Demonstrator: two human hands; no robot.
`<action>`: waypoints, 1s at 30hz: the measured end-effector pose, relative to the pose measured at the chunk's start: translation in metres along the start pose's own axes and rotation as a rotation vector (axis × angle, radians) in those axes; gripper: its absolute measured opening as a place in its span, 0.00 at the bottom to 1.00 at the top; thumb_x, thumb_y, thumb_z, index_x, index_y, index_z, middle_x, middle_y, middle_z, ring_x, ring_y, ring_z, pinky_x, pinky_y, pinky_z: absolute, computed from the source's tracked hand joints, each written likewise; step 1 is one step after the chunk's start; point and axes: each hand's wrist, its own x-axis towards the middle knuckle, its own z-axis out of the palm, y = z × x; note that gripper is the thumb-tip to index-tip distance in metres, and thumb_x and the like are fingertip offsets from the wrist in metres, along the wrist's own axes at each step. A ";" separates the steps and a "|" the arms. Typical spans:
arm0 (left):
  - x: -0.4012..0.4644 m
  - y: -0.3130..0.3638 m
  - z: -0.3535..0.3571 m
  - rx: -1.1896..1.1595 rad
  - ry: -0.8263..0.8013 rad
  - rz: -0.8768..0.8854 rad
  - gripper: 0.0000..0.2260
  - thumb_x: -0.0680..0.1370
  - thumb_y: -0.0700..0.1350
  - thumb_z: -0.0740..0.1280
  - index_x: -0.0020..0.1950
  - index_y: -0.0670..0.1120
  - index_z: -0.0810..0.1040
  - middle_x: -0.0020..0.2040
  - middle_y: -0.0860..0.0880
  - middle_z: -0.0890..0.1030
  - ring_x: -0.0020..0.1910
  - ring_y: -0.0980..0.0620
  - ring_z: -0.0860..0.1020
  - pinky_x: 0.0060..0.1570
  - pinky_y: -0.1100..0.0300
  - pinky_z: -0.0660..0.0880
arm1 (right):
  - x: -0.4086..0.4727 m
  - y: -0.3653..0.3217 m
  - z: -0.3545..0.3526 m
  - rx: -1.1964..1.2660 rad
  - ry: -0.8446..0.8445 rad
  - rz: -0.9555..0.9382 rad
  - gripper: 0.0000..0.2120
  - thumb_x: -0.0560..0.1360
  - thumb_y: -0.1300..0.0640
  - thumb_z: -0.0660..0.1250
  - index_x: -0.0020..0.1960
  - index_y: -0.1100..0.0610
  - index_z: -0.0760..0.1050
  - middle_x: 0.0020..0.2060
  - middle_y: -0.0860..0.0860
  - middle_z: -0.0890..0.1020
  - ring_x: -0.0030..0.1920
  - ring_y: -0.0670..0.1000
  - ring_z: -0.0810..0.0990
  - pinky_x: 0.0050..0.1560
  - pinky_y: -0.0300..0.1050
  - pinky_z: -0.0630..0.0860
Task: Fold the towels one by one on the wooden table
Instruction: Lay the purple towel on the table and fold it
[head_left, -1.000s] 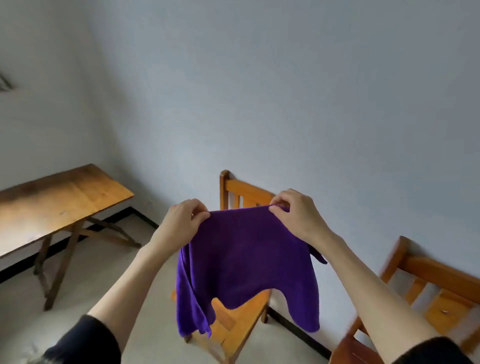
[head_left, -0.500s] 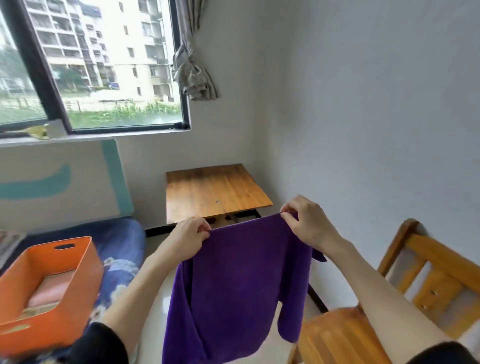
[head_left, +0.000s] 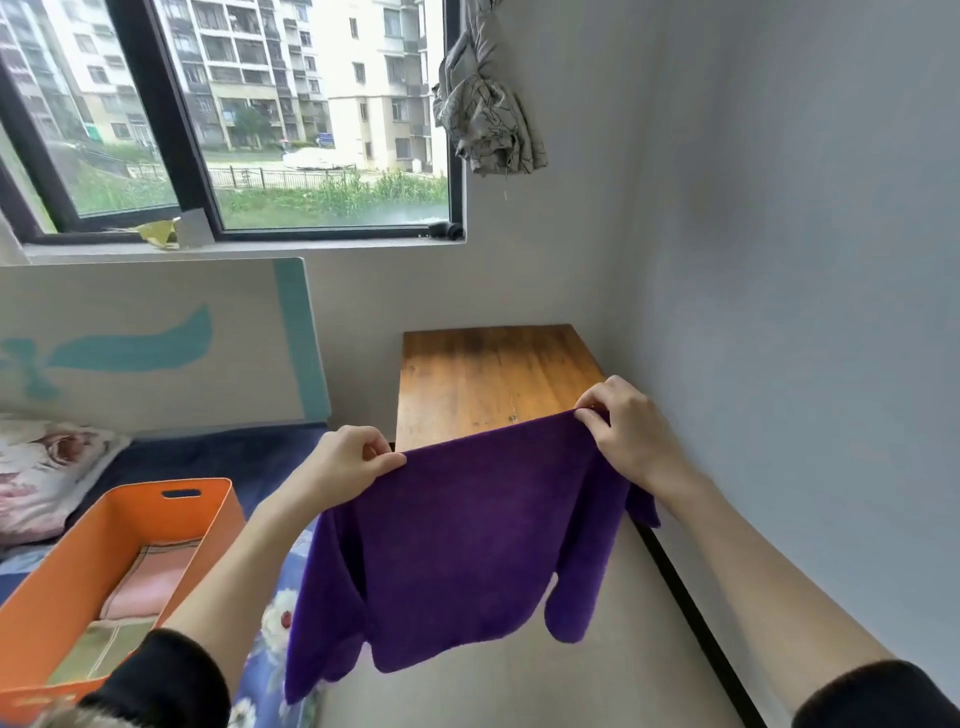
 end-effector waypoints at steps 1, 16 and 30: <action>0.017 -0.001 0.003 -0.016 0.024 -0.023 0.11 0.73 0.53 0.70 0.36 0.48 0.77 0.33 0.53 0.77 0.34 0.58 0.73 0.32 0.68 0.67 | 0.016 0.011 0.005 0.004 0.004 0.003 0.04 0.76 0.58 0.65 0.45 0.58 0.78 0.42 0.46 0.74 0.43 0.49 0.76 0.45 0.42 0.74; 0.237 -0.010 0.078 -0.052 -0.098 -0.151 0.09 0.76 0.52 0.66 0.37 0.51 0.77 0.35 0.54 0.78 0.35 0.58 0.74 0.32 0.66 0.67 | 0.197 0.175 0.087 -0.026 -0.056 0.189 0.06 0.76 0.56 0.66 0.41 0.56 0.76 0.39 0.47 0.74 0.39 0.48 0.73 0.41 0.40 0.66; 0.482 -0.061 0.130 -0.140 -0.046 -0.069 0.05 0.77 0.43 0.66 0.41 0.49 0.76 0.37 0.54 0.76 0.35 0.60 0.72 0.34 0.72 0.66 | 0.383 0.275 0.198 -0.305 -0.032 0.389 0.16 0.75 0.47 0.66 0.39 0.60 0.76 0.39 0.55 0.79 0.39 0.57 0.75 0.39 0.45 0.69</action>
